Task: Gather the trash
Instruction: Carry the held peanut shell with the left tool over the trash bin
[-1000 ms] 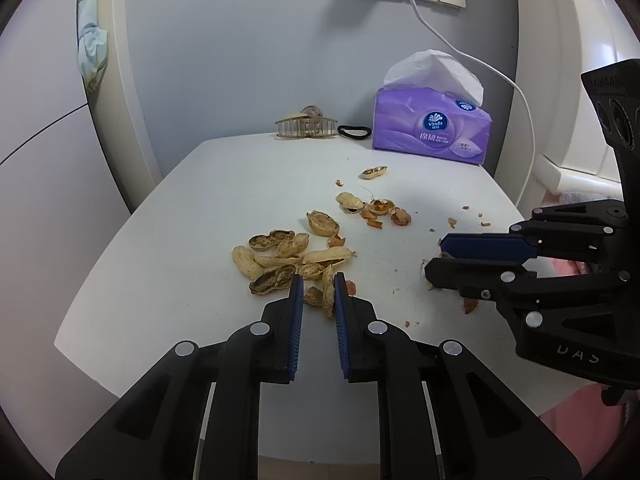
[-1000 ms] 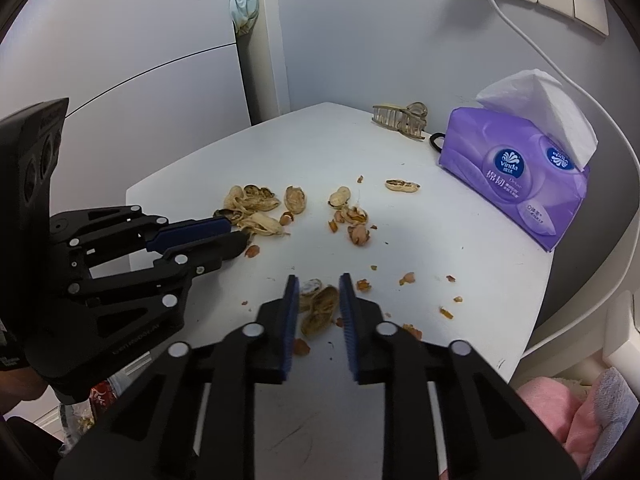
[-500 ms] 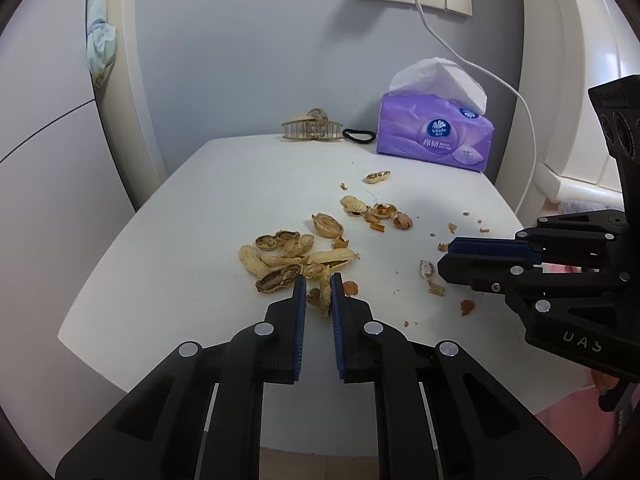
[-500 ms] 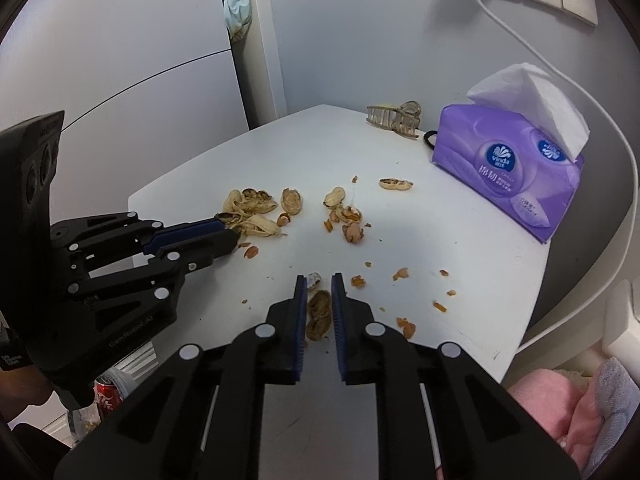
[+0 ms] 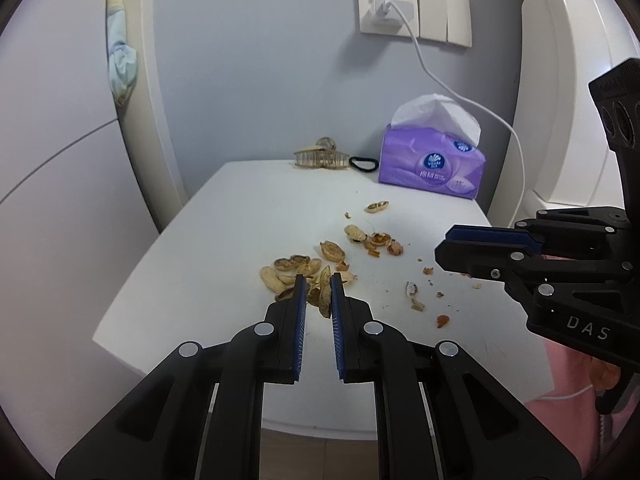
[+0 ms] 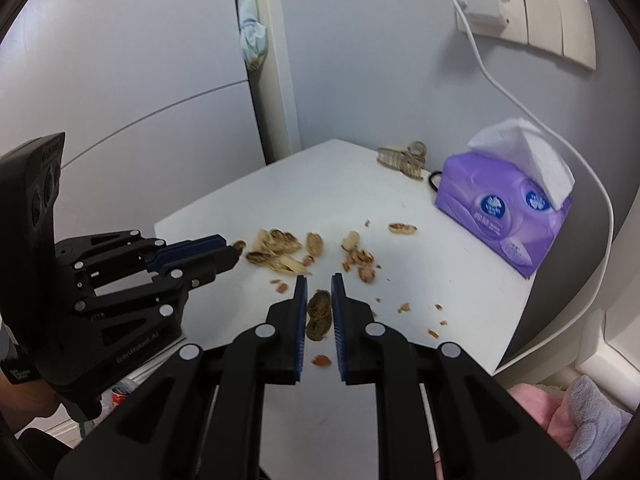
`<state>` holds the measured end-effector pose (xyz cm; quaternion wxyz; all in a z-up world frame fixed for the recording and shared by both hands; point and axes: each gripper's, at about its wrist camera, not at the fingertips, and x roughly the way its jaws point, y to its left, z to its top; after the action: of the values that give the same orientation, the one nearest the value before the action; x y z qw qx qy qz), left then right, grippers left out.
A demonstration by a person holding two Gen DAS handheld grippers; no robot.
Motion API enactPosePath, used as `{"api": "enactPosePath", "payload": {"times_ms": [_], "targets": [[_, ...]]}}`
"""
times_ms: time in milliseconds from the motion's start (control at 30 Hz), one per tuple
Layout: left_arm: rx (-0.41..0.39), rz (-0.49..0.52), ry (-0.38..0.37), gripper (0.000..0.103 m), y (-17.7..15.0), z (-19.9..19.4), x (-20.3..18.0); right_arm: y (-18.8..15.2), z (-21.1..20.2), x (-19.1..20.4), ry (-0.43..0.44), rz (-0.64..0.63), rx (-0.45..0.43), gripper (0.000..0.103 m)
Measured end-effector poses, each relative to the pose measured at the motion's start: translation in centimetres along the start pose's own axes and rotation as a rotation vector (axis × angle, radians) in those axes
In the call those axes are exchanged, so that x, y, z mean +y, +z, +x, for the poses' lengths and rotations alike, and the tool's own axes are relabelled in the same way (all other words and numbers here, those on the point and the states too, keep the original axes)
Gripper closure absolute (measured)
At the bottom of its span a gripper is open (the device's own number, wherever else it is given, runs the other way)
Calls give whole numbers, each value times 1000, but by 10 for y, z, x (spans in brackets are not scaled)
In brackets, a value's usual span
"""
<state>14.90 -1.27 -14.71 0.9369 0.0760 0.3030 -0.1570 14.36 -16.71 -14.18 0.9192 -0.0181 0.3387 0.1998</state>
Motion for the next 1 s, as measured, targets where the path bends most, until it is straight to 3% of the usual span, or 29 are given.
{"api": "enactPosePath", "payload": {"times_ms": [400,1000], "targets": [[-37,-66,106,92,-12,-78,30,17,-30,55,85,-48,-58,89],[-49,-207,302,92,-75,-208,86,10,-62,197,296,-202,-77,89]]}}
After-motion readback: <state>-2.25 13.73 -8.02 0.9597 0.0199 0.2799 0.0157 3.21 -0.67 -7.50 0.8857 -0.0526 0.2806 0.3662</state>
